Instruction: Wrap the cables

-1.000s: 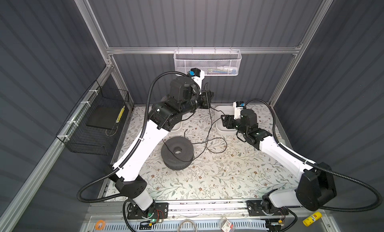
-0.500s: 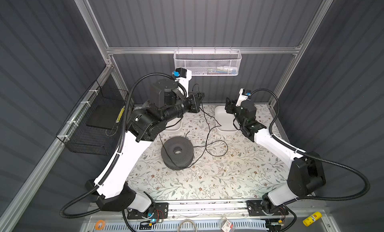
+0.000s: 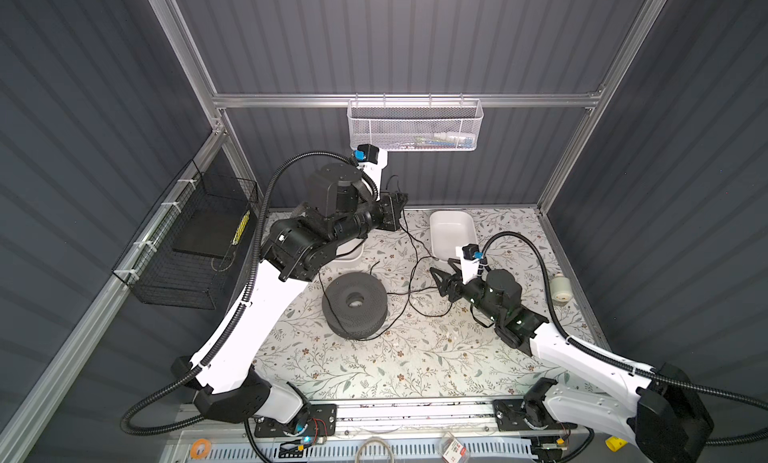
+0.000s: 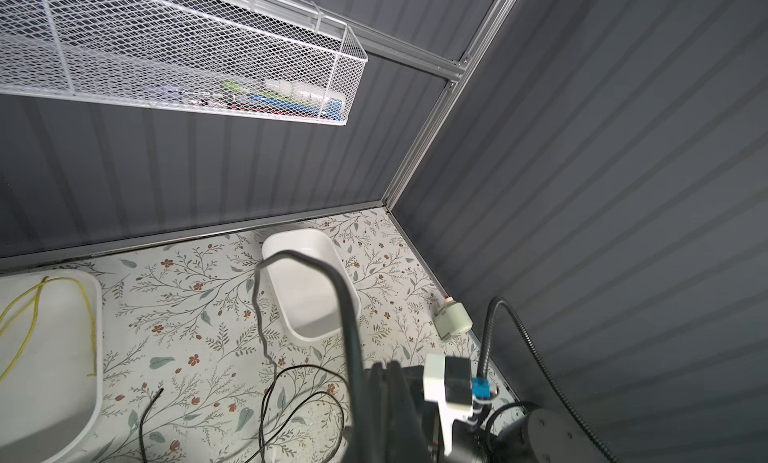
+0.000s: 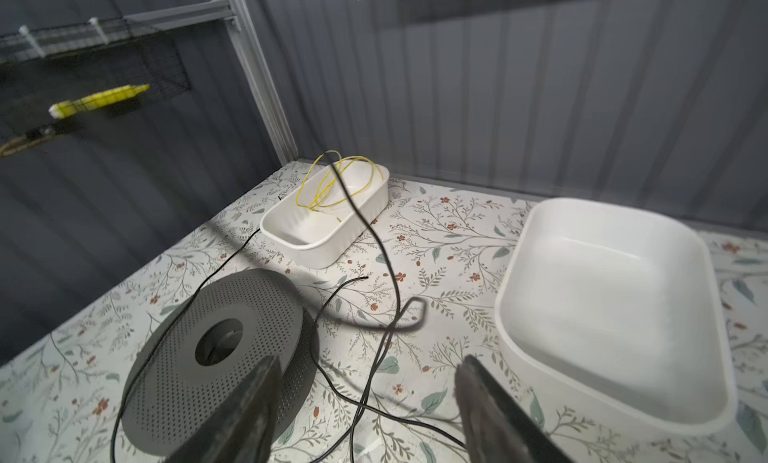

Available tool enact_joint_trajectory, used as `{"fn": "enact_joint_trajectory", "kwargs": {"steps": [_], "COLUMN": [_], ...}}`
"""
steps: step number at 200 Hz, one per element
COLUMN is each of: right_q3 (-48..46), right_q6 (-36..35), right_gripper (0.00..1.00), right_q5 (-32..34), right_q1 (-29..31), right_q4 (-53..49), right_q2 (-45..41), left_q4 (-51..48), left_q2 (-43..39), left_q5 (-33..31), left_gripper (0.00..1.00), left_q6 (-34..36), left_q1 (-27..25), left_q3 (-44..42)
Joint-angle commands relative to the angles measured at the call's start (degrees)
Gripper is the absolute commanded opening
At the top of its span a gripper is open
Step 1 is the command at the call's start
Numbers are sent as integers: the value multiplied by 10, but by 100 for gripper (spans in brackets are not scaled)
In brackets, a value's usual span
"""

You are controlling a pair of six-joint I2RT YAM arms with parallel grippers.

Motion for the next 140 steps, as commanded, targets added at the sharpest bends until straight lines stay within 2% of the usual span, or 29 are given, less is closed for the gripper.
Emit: {"fn": "enact_joint_trajectory", "kwargs": {"steps": [1,22,50,107,116,133,140], "right_q3": [17,30,51,164,181,229,237], "right_q6": [-81,-93,-133,-215,-218,-230,-236], "right_gripper": [70,70,71,71,68,63,57], "right_q5": [49,64,145,312,315,334,331], "right_q1": [14,14,12,3,0,-2,-6], "right_q4": [63,65,121,368,384,351,350], "right_q2": [6,36,86,262,273,282,281], "left_q4": [-6,-11,-11,-11,-15,-26,-33], "left_q2": [-10,-10,-13,-33,-36,-42,-43], "left_q5": [7,2,17,17,12,0,-5], "left_gripper": [0,0,0,0,0,0,0], "left_q6": [-1,-1,-9,-24,-22,-17,-14], "left_q1": [4,3,3,4,4,3,3], "left_q3": [20,23,23,2,2,3,6]}}
